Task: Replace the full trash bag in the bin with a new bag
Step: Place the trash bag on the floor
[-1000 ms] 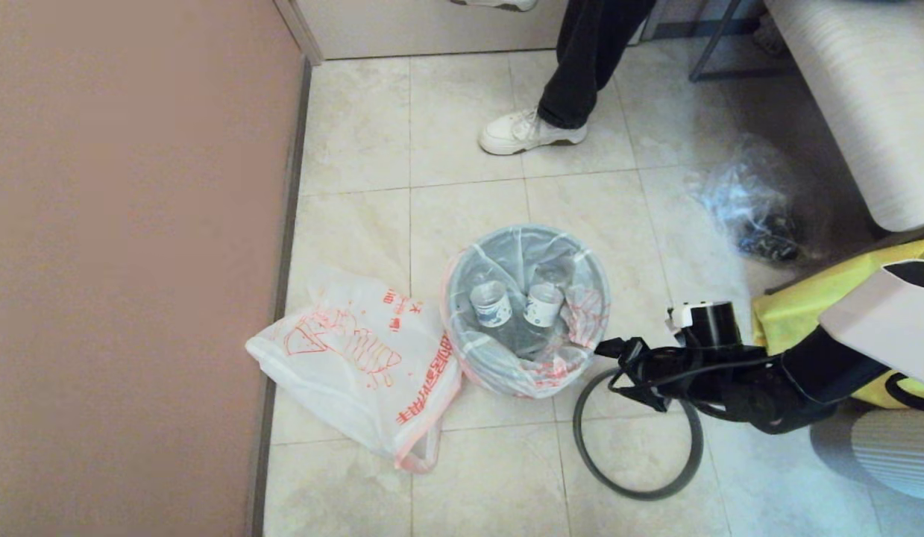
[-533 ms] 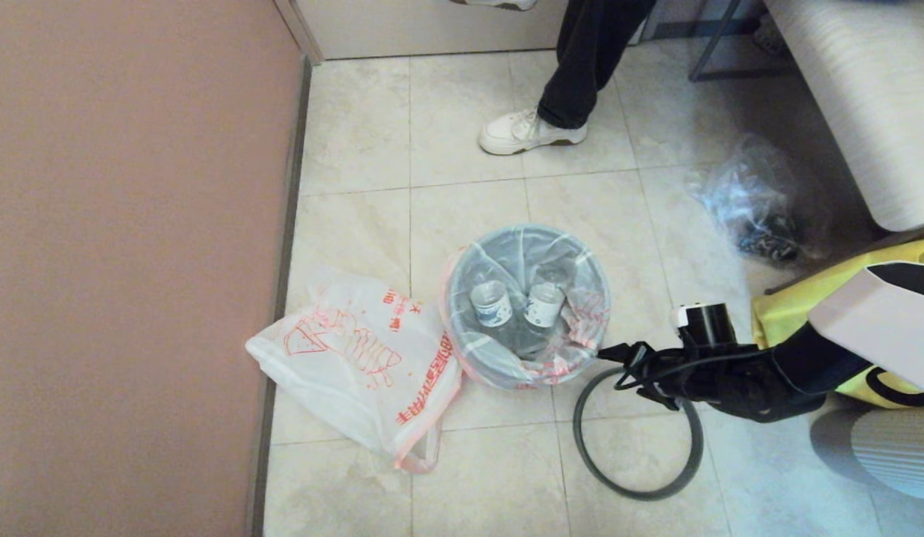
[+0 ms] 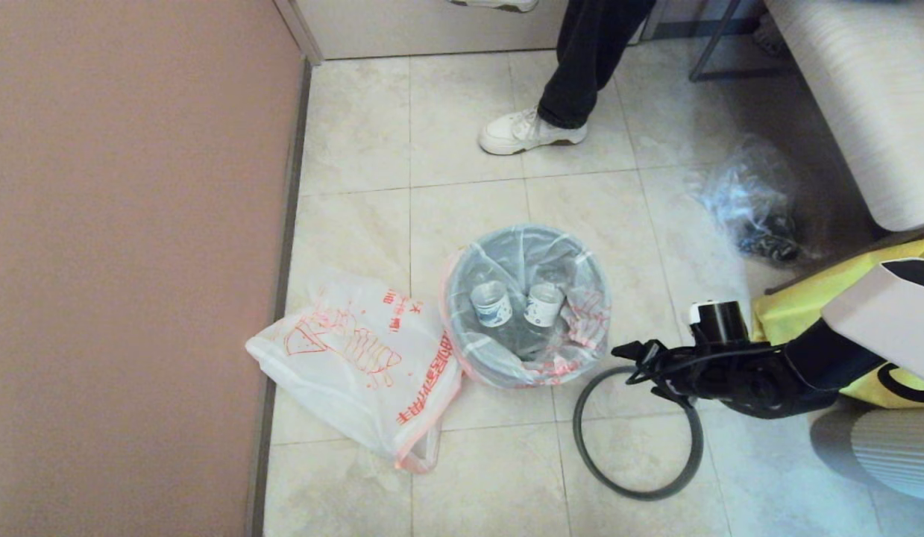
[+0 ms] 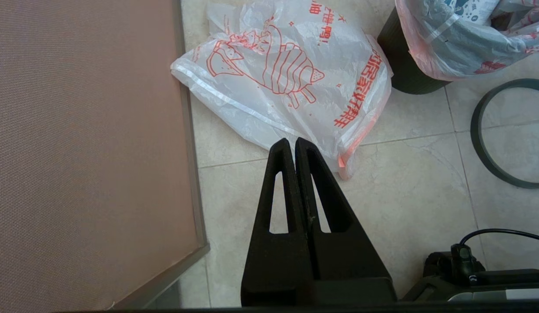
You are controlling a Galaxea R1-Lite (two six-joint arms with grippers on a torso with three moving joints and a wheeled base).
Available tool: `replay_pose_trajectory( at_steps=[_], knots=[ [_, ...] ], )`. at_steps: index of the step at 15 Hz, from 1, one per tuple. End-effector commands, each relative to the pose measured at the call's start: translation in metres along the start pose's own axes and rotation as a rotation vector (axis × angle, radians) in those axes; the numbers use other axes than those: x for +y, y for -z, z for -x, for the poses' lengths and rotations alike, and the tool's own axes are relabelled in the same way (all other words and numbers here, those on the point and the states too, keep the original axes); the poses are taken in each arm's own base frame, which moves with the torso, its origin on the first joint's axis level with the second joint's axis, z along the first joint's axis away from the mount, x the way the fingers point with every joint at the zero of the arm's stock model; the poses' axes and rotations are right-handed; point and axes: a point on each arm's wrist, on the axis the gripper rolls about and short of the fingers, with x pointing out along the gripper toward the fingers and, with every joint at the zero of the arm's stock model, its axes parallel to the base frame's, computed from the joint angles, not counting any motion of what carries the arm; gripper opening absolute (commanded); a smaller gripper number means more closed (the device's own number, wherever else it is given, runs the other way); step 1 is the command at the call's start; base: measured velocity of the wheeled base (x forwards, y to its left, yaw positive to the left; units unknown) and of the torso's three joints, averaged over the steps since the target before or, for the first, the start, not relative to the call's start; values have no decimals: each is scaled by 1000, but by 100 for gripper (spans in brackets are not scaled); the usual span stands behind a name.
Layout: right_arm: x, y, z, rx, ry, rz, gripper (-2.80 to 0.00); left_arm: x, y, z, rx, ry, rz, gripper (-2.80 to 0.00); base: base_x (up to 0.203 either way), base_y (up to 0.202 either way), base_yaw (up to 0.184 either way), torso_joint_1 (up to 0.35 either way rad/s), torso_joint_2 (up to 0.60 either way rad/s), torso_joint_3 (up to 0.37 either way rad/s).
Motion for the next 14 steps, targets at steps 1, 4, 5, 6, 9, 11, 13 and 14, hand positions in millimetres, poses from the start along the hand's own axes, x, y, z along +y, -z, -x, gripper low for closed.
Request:
replay_pose_trajectory(
  at_steps=[1, 4, 5, 6, 9, 11, 13, 14],
  knots=[
    [8, -3, 10, 6, -47, -6, 0, 0, 0, 0, 2, 0, 0, -280, 0, 0, 0, 0, 0, 0],
    [9, 0, 19, 34, -72, 9, 0, 0, 0, 0, 2, 0, 0, -280, 0, 0, 0, 0, 0, 0],
    [8, 5, 18, 47, -67, 24, 0, 0, 0, 0, 2, 0, 0, -280, 0, 0, 0, 0, 0, 0],
    [9, 7, 17, 53, -68, 25, 0, 0, 0, 0, 2, 0, 0, -280, 0, 0, 0, 0, 0, 0],
    [11, 13, 12, 51, -61, 66, 0, 0, 0, 0, 2, 0, 0, -280, 0, 0, 0, 0, 0, 0],
    [5, 15, 8, -15, 35, 204, 0, 0, 0, 0, 2, 0, 0, -280, 0, 0, 0, 0, 0, 0],
    [-8, 24, 6, -42, 134, 332, 0, 0, 0, 0, 2, 0, 0, -280, 0, 0, 0, 0, 0, 0],
    [-12, 28, 3, -63, 129, 364, 0, 0, 0, 0, 2, 1, 0, -280, 0, 0, 0, 0, 0, 0]
  ],
)
